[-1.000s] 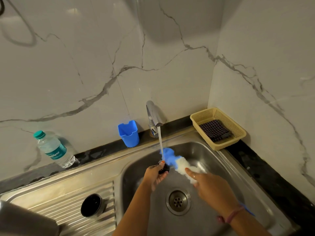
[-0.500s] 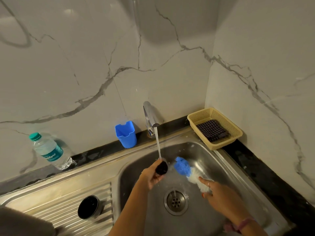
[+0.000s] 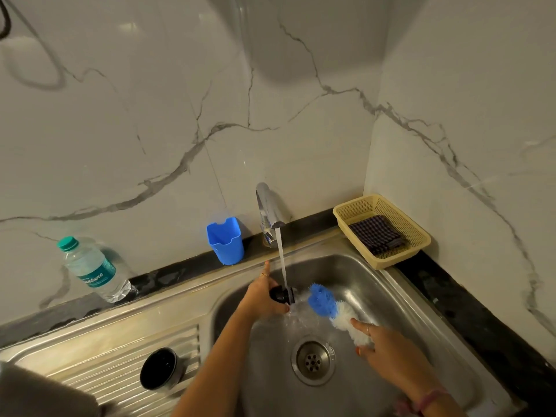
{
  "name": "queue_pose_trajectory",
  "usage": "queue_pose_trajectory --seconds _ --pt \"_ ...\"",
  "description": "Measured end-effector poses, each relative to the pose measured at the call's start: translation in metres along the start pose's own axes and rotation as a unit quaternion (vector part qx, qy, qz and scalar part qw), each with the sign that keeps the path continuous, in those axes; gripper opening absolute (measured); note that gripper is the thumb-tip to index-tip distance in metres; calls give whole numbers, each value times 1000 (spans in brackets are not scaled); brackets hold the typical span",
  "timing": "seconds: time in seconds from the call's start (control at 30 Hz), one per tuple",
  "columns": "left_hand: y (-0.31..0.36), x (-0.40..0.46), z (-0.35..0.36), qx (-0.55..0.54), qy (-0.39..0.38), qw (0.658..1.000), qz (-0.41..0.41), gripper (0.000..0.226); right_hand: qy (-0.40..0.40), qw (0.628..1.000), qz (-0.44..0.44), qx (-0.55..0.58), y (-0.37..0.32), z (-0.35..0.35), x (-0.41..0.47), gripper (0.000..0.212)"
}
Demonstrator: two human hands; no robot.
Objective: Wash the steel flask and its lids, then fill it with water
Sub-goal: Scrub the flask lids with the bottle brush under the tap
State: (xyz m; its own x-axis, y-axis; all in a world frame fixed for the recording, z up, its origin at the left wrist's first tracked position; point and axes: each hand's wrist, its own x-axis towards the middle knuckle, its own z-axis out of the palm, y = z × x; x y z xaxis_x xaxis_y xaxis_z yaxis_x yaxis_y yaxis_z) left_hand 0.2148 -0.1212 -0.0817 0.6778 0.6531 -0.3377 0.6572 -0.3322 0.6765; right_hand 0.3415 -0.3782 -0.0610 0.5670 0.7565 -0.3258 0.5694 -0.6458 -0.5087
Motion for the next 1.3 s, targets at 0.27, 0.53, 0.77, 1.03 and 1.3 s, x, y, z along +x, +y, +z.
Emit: queue_pose_trajectory --seconds 0.27,0.53,0.77,1.03,1.3 --pt "15 19 -49 24 -70 996 40 142 -3 1000 11 12 7 -2 5 62" --pt "24 33 -59 18 -105 994 17 149 4 1000 10 -1 5 -2 10 59" --pt "32 36 -57 3 -116 993 -7 145 2 1000 16 2 6 2 12 60" --pt "36 40 -49 55 -100 993 -7 153 1 1000 -1 -12 4 3 17 60" --pt "16 0 -17 88 -43 995 -36 125 -10 1000 -26 -4 5 1 14 58"
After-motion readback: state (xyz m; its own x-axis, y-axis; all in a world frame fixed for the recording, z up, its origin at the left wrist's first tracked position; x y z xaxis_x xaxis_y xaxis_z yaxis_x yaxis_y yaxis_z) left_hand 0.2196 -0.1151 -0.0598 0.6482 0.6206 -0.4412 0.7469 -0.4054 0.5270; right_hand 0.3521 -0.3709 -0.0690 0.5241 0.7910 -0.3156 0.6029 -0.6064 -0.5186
